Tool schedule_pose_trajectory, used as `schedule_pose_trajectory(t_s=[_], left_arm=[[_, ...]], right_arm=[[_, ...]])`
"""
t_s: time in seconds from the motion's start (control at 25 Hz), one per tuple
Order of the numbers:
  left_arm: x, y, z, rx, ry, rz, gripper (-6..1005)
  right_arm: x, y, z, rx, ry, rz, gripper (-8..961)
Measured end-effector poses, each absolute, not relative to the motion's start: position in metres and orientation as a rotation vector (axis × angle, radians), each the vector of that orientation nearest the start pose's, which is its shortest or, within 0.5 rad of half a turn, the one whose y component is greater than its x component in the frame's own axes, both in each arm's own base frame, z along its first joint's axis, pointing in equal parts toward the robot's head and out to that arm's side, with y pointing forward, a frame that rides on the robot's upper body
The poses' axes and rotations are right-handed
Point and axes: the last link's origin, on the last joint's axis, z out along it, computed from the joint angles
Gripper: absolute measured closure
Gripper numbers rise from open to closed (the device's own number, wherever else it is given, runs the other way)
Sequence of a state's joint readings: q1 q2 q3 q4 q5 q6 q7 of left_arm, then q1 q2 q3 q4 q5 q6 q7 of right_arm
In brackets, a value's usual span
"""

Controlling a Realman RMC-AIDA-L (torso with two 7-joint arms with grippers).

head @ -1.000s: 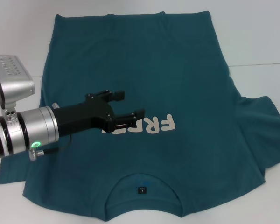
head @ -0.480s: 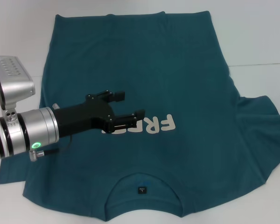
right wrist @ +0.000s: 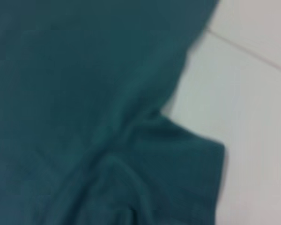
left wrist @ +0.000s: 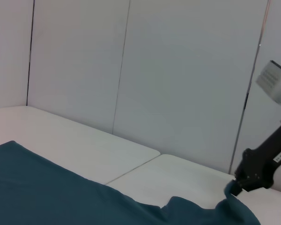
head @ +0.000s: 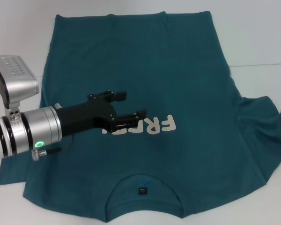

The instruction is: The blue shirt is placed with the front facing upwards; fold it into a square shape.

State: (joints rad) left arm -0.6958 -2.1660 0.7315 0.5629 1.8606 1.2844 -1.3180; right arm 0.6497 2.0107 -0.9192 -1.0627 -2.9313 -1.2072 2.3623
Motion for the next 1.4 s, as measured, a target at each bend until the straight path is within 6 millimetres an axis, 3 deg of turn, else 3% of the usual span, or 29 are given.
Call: schedule_pose_trajectory(t_s=[0.64,1.12,1.4], left_arm=[[-0.2,0.381,-0.045,-2.6,-0.542,-0.793,124],[-0.201,0.381,-0.045,-2.599,-0.545,-0.794,124],[-0.202,0.38,-0.045,-2.597,-0.549,-0.792,123]], right_arm=[[0.26,0.431,0.094,-2.123,0.834,-0.459,932],[0.21,0.439,0.053,-2.259,0.629,-0.505,931],[0.193,0.435,0.026,-2.33,0.527,-0.565,931]])
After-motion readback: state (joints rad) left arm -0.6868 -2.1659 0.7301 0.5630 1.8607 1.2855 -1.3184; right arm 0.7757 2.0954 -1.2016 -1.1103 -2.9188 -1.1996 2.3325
